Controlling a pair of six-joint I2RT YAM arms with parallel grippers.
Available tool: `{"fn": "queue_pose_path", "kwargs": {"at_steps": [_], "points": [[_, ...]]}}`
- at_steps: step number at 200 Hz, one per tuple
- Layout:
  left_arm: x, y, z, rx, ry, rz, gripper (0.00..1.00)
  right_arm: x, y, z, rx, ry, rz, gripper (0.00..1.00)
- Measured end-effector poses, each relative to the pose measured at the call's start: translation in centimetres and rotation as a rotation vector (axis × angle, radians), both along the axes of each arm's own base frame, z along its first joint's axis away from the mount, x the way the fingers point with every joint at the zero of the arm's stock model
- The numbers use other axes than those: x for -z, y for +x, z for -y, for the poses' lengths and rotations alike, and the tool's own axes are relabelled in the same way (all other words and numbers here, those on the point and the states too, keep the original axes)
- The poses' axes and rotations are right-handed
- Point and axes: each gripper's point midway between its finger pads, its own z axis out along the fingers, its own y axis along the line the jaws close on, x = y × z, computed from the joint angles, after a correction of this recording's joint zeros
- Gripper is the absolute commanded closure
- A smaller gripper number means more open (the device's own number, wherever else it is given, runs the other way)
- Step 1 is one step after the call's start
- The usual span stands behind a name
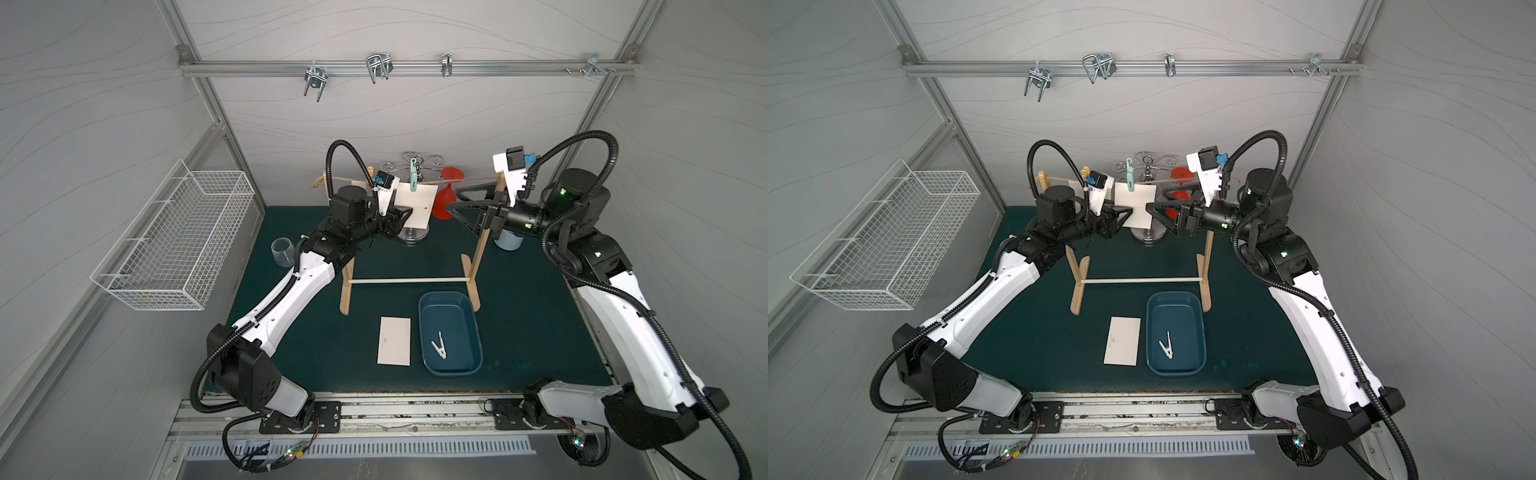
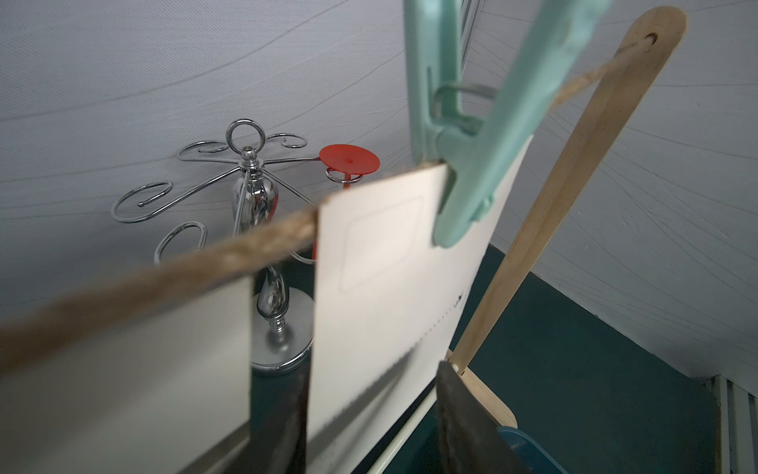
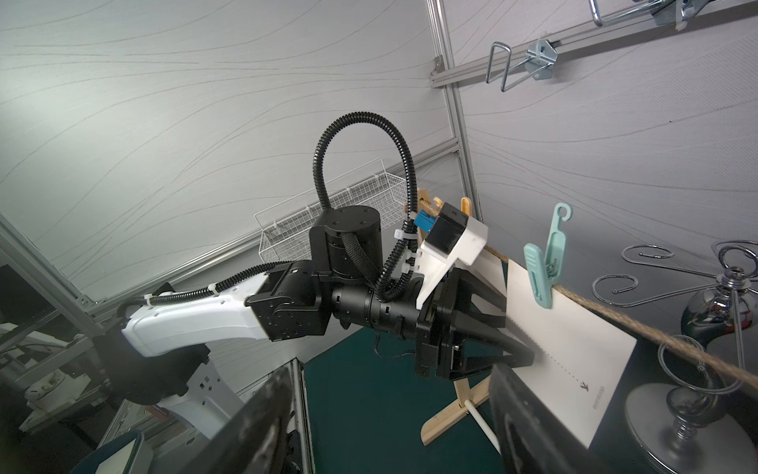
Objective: Remove the postcards from the strings
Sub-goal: Pinch the postcard on the clothesline.
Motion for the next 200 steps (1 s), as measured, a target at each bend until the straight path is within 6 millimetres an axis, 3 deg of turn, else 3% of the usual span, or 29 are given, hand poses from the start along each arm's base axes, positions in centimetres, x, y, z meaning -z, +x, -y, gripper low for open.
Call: {"fn": "queue_pose_path", "kwargs": {"at_steps": [52, 110, 155, 200], "points": [[-1.1, -1.8, 1.3, 0.13, -0.05, 0.011, 0.57, 0.2, 0.2, -0.1, 0.0, -0.001, 0.001, 0.23], [-1.1, -3.4, 1.9, 0.21, -0.071, -0.001, 0.62, -0.4, 1.1, -0.5, -0.02, -0.003, 0.021, 0.21], [-0.9, -3.5, 2.0, 0.216, -0.073, -0.009, 0.71, -1.3, 4.3, -3.0, -0.087, -0.01, 0.023, 0.19], [-0.8, -3.5, 1.9, 0.214, -0.074, -0.012, 0.79, 0.8, 8.9, -5.7, -0.124, -0.056, -0.021, 0.16]]}}
